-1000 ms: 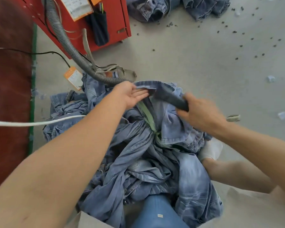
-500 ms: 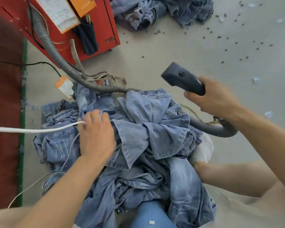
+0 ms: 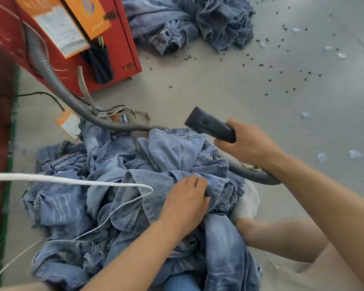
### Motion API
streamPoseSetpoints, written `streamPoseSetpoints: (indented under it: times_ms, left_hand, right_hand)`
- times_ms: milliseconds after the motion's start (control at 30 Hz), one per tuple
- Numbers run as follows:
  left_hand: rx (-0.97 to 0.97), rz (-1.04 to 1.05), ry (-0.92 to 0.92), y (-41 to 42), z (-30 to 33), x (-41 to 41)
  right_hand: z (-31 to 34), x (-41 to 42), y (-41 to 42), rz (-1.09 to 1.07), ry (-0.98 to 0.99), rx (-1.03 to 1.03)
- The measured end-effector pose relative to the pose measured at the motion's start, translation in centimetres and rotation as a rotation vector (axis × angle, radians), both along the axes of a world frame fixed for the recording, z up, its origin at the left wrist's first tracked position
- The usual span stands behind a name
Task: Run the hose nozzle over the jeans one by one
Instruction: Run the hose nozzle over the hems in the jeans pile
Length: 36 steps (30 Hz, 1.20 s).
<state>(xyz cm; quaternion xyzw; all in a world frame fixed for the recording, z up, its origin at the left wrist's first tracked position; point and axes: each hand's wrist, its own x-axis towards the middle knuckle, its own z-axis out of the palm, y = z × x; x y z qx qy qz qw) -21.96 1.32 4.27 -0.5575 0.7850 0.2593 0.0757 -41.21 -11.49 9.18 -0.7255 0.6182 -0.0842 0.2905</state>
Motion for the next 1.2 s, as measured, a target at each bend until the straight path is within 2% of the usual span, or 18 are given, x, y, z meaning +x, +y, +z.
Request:
streamPoseSetpoints:
  times_ms: [100,167,200,233,333,400,467,567,667,833,933,1067,1133,1200]
  left_hand:
    - [0.015,-0.12,-0.12,-4.1,-4.1,-0.3]
    - [-0.009,-0.015,0.018,-6.0,-5.4,0.6]
    - [-0.026,0.145,0.175,-6.8,-5.5,1.4]
    - [0.044,0.37,0.334,-7.5,-5.1,2.5]
    - [0.366,1.095,0.916,-7.4,-3.5,8.1]
    - [0.51,1.393,1.291,-5.2,-3.0,11.2]
    - [0.564,1.539,1.443,-3.2,-3.1,12.4]
    - [0.619,1.529,1.582,-1.7,-3.5,12.2]
    - [0.673,1.469,1.633,-1.1,-4.0,12.6]
    - [0.761,1.351,1.703,-0.7,-4.2,12.8]
    - [0.784,1.371,1.744,-0.7,-4.3,12.1]
    - [0.791,1.402,1.765,-1.0,-4.3,11.9]
    - [0.794,1.384,1.783,-1.1,-4.2,11.9]
    - [0.786,1.339,1.777,-1.2,-4.0,11.8]
  right_hand:
    - [-0.1,0.4,0.2,0.031,0.031,0.015]
    - [0.3,0.3,0.3,0.06,0.021,0.03]
    - [0.5,0.2,0.2,0.073,0.013,0.035]
    - [0.8,-0.1,0.3,0.074,-0.004,0.039]
    - [2.5,-0.7,0.7,0.033,-0.117,0.038]
    - [3.5,-0.8,1.0,0.022,-0.166,0.044]
    - [3.6,-0.8,1.4,0.073,-0.114,0.05]
    - [2.4,-0.2,2.3,0.195,-0.018,0.116]
    - [1.3,0.1,2.7,0.309,0.048,0.228]
    - [0.6,2.6,1.8,0.414,-0.045,0.377]
    - [-0.4,5.7,1.6,0.334,-0.063,0.23]
    - [0.6,5.5,0.2,-0.011,-0.277,0.06]
    - [1.8,3.0,-0.4,0.022,-0.246,0.102]
    - [2.7,1.8,-0.1,0.171,-0.175,0.244]
